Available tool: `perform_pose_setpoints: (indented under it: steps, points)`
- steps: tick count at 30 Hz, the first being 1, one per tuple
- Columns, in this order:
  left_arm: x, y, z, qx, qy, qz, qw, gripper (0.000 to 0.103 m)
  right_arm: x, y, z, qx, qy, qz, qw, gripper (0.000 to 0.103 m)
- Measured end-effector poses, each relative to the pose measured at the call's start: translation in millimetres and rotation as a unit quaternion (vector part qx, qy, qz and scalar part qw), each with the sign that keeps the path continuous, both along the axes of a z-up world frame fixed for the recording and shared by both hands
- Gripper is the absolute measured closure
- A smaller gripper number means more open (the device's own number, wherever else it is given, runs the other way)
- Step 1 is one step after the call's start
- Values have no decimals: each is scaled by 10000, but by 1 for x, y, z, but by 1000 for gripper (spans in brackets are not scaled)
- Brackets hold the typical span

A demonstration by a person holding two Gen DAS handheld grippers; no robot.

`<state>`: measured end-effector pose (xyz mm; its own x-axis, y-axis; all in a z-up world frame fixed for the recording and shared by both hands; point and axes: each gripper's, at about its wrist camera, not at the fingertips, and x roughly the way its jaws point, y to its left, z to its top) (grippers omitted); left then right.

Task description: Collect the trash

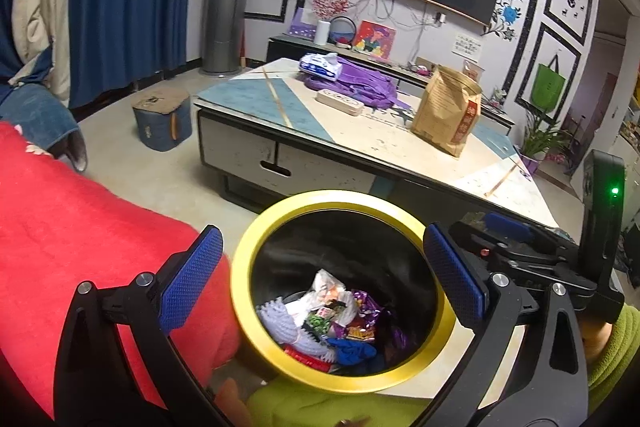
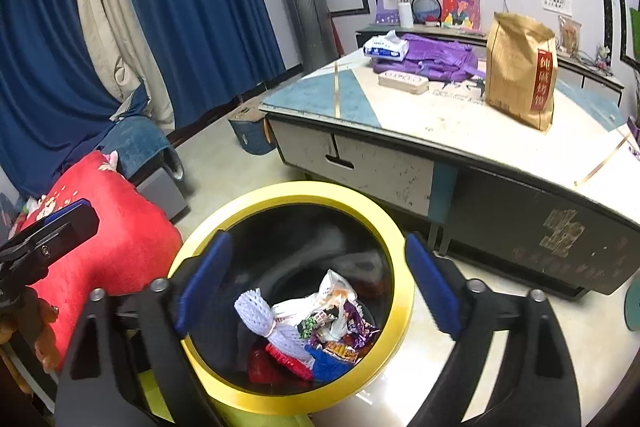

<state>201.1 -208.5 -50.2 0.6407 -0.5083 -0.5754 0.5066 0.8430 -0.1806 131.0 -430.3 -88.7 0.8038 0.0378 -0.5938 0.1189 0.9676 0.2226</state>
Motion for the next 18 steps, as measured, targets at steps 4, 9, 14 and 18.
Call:
perform_pose_setpoints:
  steps: [4, 9, 14, 18]
  points:
    - [-5, 14, 4, 19, -18, 203, 9998, 11, -2, 6, 6, -122, -42, 13, 9999, 6]
    - [-15, 41, 8, 47, -20, 479, 9988, 11, -4, 24, 14, -156, -76, 195, 9997, 6]
    - [-30, 72, 10, 93, -111, 813, 9966, 11, -13, 58, 27, -255, -261, 579, 9977, 6]
    - [-41, 92, 13, 179, -182, 1097, 9936, 11, -24, 84, 38, -188, -428, 795, 9957, 6]
